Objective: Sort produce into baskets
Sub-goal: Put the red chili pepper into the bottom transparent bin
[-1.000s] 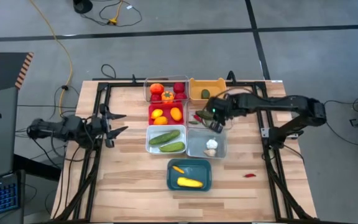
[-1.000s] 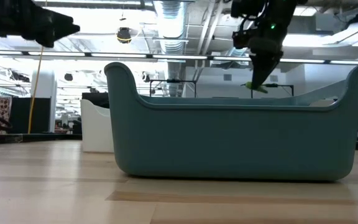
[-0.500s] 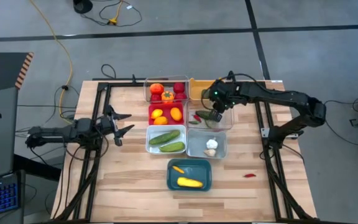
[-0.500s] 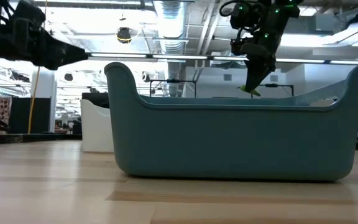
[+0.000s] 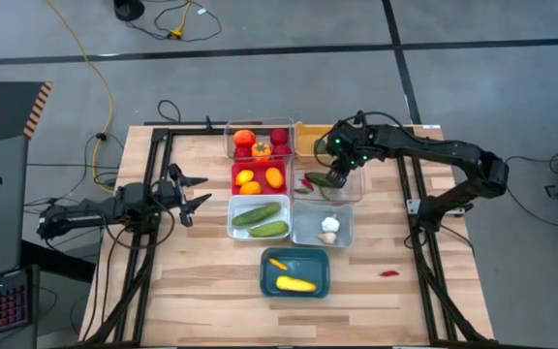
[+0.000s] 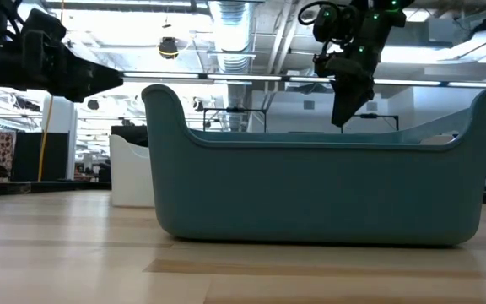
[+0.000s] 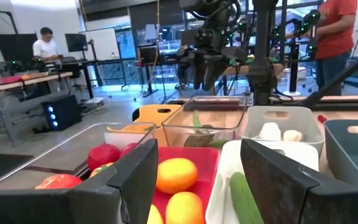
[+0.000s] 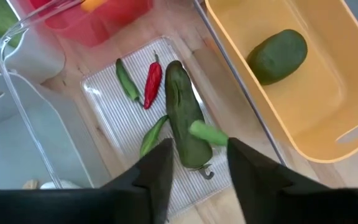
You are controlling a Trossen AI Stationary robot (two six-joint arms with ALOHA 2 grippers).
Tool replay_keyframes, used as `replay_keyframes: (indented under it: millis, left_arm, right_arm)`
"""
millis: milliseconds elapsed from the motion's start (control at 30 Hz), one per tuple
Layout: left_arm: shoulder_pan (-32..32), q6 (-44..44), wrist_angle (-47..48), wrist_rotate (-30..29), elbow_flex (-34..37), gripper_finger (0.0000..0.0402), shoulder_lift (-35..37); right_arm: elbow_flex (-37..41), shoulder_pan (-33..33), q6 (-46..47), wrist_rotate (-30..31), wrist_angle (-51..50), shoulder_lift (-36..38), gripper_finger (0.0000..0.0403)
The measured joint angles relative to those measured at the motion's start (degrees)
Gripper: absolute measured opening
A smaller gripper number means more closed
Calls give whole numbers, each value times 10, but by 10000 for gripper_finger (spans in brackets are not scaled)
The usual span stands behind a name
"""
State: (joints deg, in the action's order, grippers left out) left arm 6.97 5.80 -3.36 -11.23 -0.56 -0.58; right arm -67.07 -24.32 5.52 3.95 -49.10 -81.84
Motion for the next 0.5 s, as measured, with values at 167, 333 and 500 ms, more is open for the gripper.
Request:
replay_keyframes:
  millis: [167, 333, 500]
  left_arm:
    - [0, 1, 0, 0, 0, 217, 0]
    - [0, 10, 0, 0, 0, 217, 0]
    - [0, 10, 0, -1, 1, 217, 0]
  right_arm:
    - [0, 0, 23, 1, -1, 0, 237]
    - [0, 3, 35, 0, -43, 1, 249]
    - [0, 18, 56, -13, -172, 1, 248]
